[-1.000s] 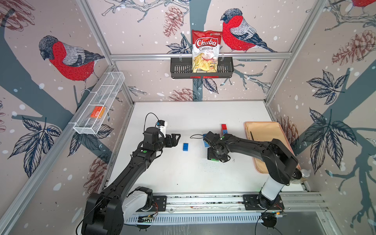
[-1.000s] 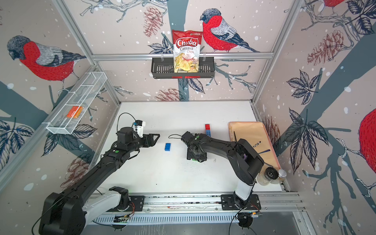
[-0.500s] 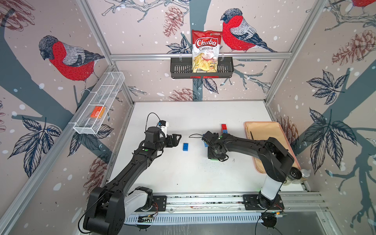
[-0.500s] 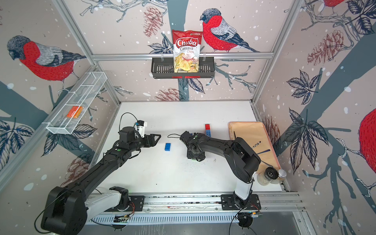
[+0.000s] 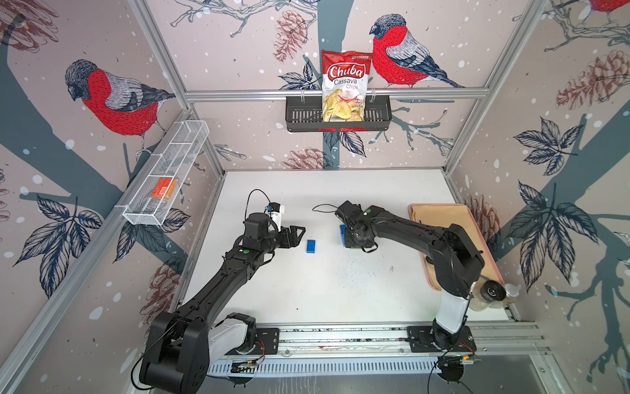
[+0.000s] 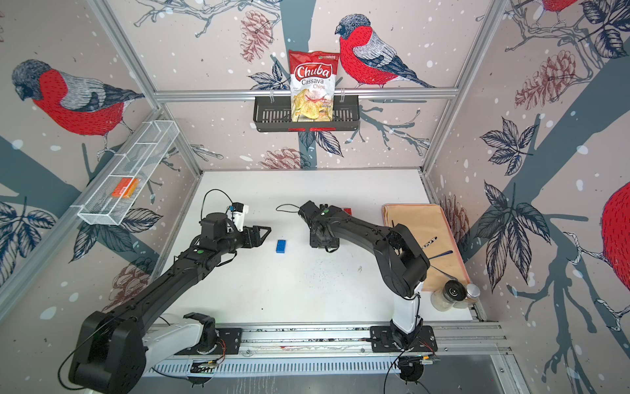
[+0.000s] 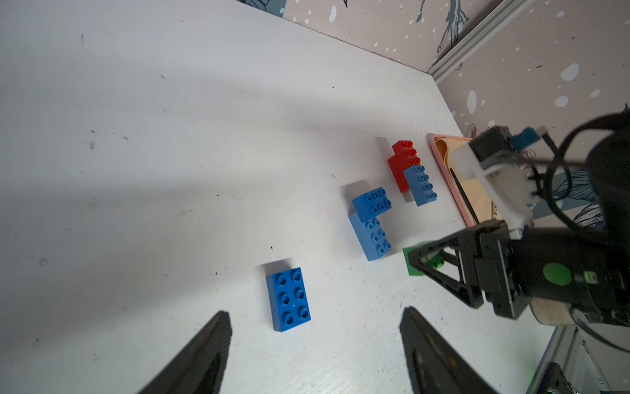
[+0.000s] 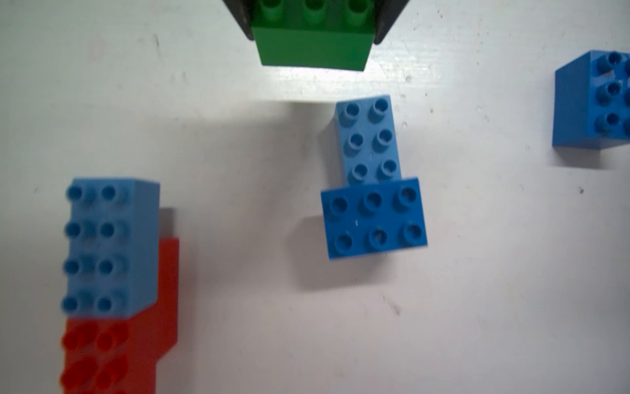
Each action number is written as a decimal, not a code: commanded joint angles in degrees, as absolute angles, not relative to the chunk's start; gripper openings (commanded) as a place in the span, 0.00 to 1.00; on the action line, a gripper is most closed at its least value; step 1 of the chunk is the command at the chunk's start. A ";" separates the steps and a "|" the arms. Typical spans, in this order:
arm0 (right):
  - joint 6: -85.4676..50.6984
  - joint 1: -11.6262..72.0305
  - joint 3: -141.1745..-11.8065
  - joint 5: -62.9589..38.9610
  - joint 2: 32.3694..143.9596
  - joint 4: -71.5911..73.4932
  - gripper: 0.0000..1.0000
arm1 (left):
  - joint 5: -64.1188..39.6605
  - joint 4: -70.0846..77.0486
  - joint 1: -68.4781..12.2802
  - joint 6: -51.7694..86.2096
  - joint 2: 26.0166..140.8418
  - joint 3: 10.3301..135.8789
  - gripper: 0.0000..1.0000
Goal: Assemble a rectangle with lego
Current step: Pick up the lego brick from the center of the board, then assemble the lego brick with the lego brick.
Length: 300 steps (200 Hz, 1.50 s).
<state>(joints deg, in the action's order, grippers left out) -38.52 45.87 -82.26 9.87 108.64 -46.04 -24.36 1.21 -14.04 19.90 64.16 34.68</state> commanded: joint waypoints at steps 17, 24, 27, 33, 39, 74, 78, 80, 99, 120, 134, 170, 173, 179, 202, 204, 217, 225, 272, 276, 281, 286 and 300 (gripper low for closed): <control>-27.49 43.08 -90.09 6.48 112.98 -52.31 0.46 | -25.14 4.09 -14.28 18.82 63.63 34.22 0.79; -26.56 42.83 -91.19 5.51 113.90 -52.63 0.47 | -25.14 4.05 -14.24 18.97 63.61 34.21 0.78; -26.26 42.74 -91.65 5.25 114.22 -52.79 0.47 | -25.17 4.04 -14.25 18.91 63.63 34.22 0.78; -25.60 42.67 -92.35 4.90 115.05 -53.10 0.47 | -25.17 4.10 -14.32 18.91 63.72 34.21 0.78; -25.05 42.78 -93.17 4.56 115.73 -53.33 0.47 | -25.30 4.13 -14.29 18.94 63.80 34.24 0.78; -24.00 42.90 -94.66 3.58 117.88 -53.09 0.48 | -25.44 4.31 -14.31 19.07 64.22 34.36 0.79; -23.93 42.85 -94.68 3.52 117.99 -52.96 0.48 | -25.43 4.33 -14.26 19.02 64.32 34.32 0.78; -23.91 42.88 -94.69 3.54 118.02 -52.81 0.48 | -25.47 4.38 -14.29 19.06 64.27 34.35 0.78; -23.75 42.80 -94.90 3.49 118.46 -52.24 0.48 | -25.48 4.35 -14.32 19.05 64.57 34.37 0.78; -23.51 42.65 -95.27 3.71 119.07 -51.82 0.48 | -25.23 4.21 -14.26 18.98 64.86 34.56 0.78; -23.38 42.63 -95.53 3.84 119.60 -51.47 0.48 | -25.06 4.07 -14.27 18.90 64.95 34.49 0.78; -23.12 42.45 -96.93 3.69 120.57 -51.34 0.48 | -24.83 3.96 -14.25 18.87 65.17 34.63 0.78; -23.14 42.44 -96.94 3.77 120.65 -51.32 0.48 | -24.82 3.94 -14.26 18.87 65.21 34.63 0.78; -23.14 42.41 -97.07 3.79 120.75 -51.33 0.48 | -24.84 3.95 -14.24 18.83 65.15 34.67 0.79; -23.09 42.32 -97.03 4.17 121.22 -51.24 0.48 | -24.70 3.85 -14.32 18.85 65.30 34.71 0.78; -23.11 42.29 -96.99 4.14 121.23 -51.24 0.48 | -24.74 3.84 -14.28 18.80 65.30 34.72 0.78; -23.12 42.28 -96.95 3.95 121.53 -50.99 0.48 | -24.73 3.86 -14.31 18.87 65.32 34.72 0.78; -23.25 42.28 -96.94 3.80 121.75 -50.84 0.48 | -24.70 3.82 -14.30 18.83 65.38 34.72 0.78; -23.32 42.34 -97.10 3.02 122.68 -50.12 0.48 | -24.92 3.96 -14.23 18.83 65.48 34.72 0.78; -23.33 42.36 -97.12 2.95 122.66 -50.02 0.48 | -24.88 3.96 -14.26 18.85 65.52 34.66 0.78; -23.40 42.36 -97.12 2.92 122.82 -50.01 0.48 | -24.81 3.96 -14.27 18.82 65.55 34.69 0.78; -23.37 42.34 -97.15 2.81 122.95 -49.94 0.48 | -24.84 3.96 -14.26 18.81 65.57 34.74 0.78; -23.32 42.36 -97.06 2.94 123.27 -49.88 0.48 | -24.94 3.93 -14.25 18.89 65.63 34.75 0.78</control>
<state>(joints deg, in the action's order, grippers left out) -23.79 42.26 -97.19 3.20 121.99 -49.82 -24.77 1.37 -14.24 19.51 65.45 34.41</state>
